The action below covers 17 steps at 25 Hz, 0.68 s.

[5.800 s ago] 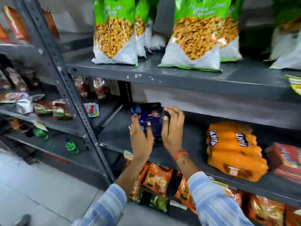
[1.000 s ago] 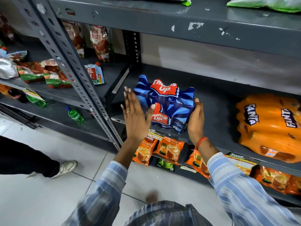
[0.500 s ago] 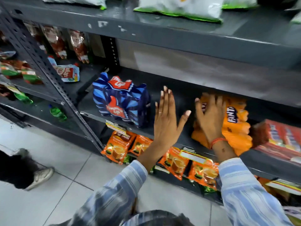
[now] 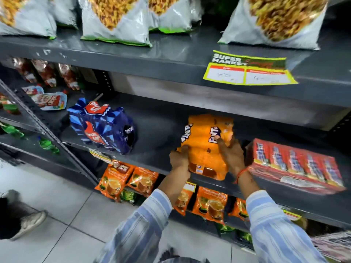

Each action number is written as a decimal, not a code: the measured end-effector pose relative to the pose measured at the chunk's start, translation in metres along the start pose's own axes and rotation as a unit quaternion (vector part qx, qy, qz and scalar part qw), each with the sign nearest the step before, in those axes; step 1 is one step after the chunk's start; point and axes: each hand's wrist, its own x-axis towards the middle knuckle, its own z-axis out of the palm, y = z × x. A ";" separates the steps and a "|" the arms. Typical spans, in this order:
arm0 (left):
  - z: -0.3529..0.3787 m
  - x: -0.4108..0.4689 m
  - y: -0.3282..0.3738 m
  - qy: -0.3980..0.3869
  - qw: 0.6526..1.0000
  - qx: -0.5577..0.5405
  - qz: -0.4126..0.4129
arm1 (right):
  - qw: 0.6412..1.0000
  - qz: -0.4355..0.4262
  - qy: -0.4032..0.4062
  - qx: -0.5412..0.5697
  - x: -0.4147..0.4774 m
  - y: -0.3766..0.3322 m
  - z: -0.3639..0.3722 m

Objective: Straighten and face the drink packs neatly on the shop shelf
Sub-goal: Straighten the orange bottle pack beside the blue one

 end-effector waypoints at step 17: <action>-0.050 0.012 0.044 -0.082 0.841 0.287 0.451 | 0.987 -0.114 -0.070 0.086 -0.003 -0.027 0.005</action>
